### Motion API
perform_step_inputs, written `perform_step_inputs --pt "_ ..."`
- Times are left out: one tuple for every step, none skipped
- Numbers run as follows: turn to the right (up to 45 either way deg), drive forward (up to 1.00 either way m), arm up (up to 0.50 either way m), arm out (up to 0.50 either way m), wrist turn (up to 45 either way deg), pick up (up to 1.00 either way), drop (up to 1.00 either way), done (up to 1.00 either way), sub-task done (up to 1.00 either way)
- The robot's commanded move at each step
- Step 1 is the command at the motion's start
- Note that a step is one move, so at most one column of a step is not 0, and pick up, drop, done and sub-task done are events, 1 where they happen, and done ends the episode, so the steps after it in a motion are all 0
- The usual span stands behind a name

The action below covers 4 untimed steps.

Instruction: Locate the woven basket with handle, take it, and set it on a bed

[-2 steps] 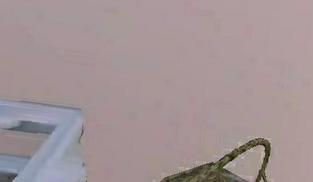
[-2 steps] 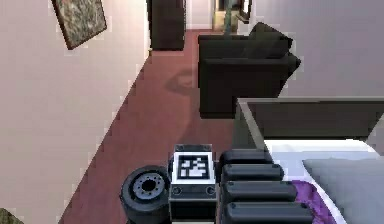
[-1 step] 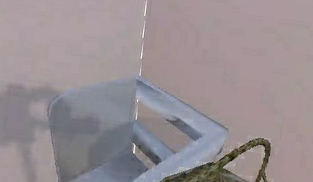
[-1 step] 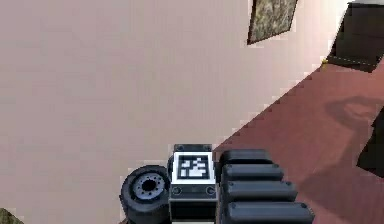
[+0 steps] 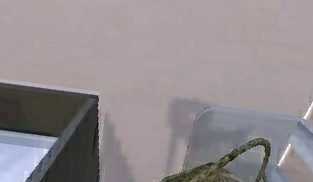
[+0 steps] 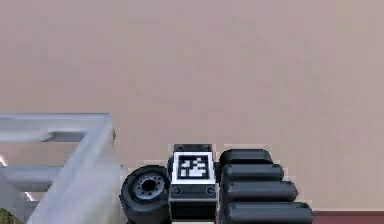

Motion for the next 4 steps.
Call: perform_step_inputs --pt "45.0 0.0 0.0 0.0 0.0 0.0 0.0 0.0 0.0" --pt "45.0 0.0 0.0 0.0 0.0 0.0 0.0 0.0 0.0" --pt "-45.0 0.0 0.0 0.0 0.0 0.0 0.0 0.0 0.0" --pt "-45.0 0.0 0.0 0.0 0.0 0.0 0.0 0.0 0.0"
